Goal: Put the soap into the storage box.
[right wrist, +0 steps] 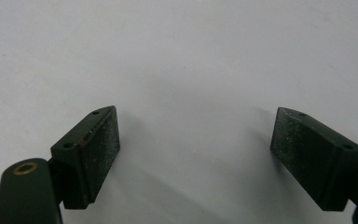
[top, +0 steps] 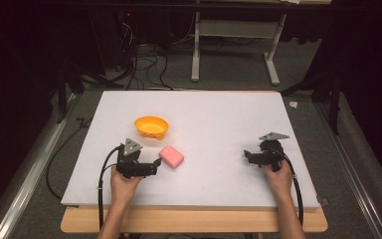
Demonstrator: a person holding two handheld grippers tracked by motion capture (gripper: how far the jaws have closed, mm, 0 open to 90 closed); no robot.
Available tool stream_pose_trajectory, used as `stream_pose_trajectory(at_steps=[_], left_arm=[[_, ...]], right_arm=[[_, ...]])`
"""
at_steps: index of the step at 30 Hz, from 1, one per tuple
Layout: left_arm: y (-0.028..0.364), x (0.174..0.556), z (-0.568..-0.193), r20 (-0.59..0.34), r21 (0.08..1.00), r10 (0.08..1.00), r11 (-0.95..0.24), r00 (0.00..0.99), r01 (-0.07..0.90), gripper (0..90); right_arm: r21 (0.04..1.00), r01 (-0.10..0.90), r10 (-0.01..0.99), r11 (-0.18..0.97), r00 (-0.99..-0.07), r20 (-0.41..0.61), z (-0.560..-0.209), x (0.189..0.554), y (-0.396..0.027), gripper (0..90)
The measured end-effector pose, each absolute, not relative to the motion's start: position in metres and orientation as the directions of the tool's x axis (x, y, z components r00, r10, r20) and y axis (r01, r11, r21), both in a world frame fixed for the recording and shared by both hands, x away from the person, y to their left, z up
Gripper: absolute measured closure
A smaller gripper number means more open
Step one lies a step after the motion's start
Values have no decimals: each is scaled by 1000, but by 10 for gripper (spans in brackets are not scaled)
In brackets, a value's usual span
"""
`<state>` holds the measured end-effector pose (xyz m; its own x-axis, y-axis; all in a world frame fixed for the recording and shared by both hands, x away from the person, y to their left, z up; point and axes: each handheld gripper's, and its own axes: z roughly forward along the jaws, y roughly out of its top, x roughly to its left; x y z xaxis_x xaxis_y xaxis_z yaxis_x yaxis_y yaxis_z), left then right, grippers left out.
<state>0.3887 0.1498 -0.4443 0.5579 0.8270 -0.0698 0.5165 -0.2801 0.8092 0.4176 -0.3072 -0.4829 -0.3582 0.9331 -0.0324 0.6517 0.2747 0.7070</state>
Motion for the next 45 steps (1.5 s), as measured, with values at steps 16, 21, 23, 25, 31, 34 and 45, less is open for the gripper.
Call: stream_pose_trajectory(at_steps=[16, 21, 23, 25, 31, 34, 45], left_arm=[[125, 387, -443, -59, 793, 782, -341, 620, 505, 61], [117, 389, -442, -45, 795, 770, -359, 637, 490, 59], [114, 390, -442, -52, 790, 766, -362, 641, 496, 54], [111, 392, -442, -58, 789, 762, -361, 645, 497, 55], [104, 399, -441, -38, 785, 764, -376, 644, 492, 50], [100, 405, -440, -36, 784, 762, -380, 647, 491, 46], [90, 420, -451, -48, 768, 763, -384, 644, 512, 30]], right_arm=[[708, 652, 934, 272, -356, -30, -483, 418, -307, 160], [707, 652, 933, 274, -357, -32, -483, 417, -307, 160], [708, 652, 934, 272, -356, -30, -483, 418, -307, 160], [707, 653, 934, 273, -357, -31, -483, 417, -307, 160], [707, 653, 934, 273, -357, -31, -483, 417, -307, 160], [708, 652, 934, 272, -357, -30, -483, 418, -307, 160], [707, 653, 934, 272, -357, -30, -483, 418, -307, 160]])
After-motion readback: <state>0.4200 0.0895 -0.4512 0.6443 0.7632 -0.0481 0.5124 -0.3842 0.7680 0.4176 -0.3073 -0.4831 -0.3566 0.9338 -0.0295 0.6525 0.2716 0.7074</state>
